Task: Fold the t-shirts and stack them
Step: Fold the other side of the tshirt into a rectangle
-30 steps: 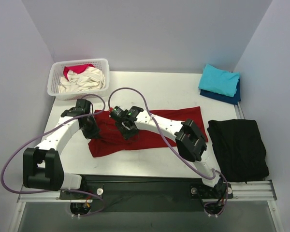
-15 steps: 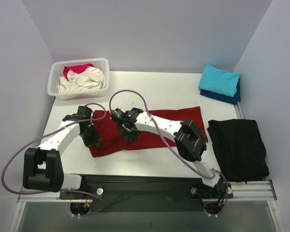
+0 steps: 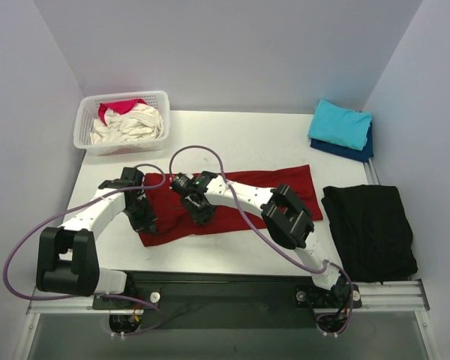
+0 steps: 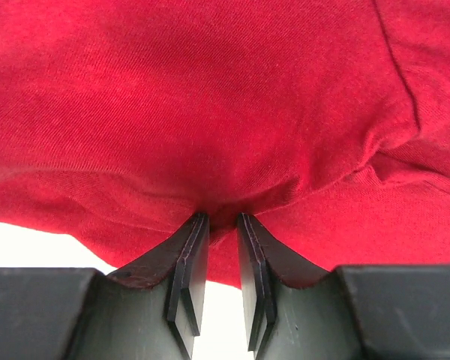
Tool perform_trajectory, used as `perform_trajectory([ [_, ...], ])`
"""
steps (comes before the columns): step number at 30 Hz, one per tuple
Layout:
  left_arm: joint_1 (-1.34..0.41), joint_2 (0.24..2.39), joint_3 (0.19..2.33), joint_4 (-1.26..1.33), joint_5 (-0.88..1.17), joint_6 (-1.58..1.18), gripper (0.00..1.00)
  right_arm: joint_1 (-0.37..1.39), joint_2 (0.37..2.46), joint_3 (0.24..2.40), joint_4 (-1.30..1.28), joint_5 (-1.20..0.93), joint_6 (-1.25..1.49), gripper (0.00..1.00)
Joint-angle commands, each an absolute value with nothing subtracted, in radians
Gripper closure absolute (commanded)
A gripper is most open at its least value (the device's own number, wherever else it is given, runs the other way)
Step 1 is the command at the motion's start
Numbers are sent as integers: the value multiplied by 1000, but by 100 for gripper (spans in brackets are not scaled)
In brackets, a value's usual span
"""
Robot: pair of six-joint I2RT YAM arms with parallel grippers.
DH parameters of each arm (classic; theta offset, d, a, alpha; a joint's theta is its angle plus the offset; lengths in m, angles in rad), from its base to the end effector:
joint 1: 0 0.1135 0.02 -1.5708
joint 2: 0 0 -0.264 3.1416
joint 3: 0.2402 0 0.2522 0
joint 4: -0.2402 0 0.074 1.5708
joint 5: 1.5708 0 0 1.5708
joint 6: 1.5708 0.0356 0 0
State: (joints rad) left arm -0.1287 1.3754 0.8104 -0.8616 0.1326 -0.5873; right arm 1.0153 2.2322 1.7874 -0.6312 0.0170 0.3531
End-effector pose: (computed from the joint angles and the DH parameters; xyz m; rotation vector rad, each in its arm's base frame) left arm 0.2210 -0.0333 0.1838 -0.6771 2.9653 -0.2661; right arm 0.2543 0.4085 0.1741 -0.8779 2.5718 0.4159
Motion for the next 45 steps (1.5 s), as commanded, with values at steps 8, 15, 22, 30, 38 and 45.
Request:
perform_trajectory([
  [8,-120,1381,822,-867,129,-583,100,1011,2211,1757,-653,29,379,100],
  [15,-120,1373,822,-877,118,-586,100,1014,2135,1721,-663,81,388,100],
  [22,-120,1364,825,-891,115,-589,100,1016,2051,1687,-686,112,403,100],
  [30,-120,1359,815,-904,120,-595,100,1017,2023,1618,-695,92,419,100],
  [38,-123,1373,799,-914,156,-607,66,1016,2034,1580,-701,77,413,100],
  [45,-121,1295,911,-1017,78,-603,52,1015,2011,1585,-719,127,414,71],
])
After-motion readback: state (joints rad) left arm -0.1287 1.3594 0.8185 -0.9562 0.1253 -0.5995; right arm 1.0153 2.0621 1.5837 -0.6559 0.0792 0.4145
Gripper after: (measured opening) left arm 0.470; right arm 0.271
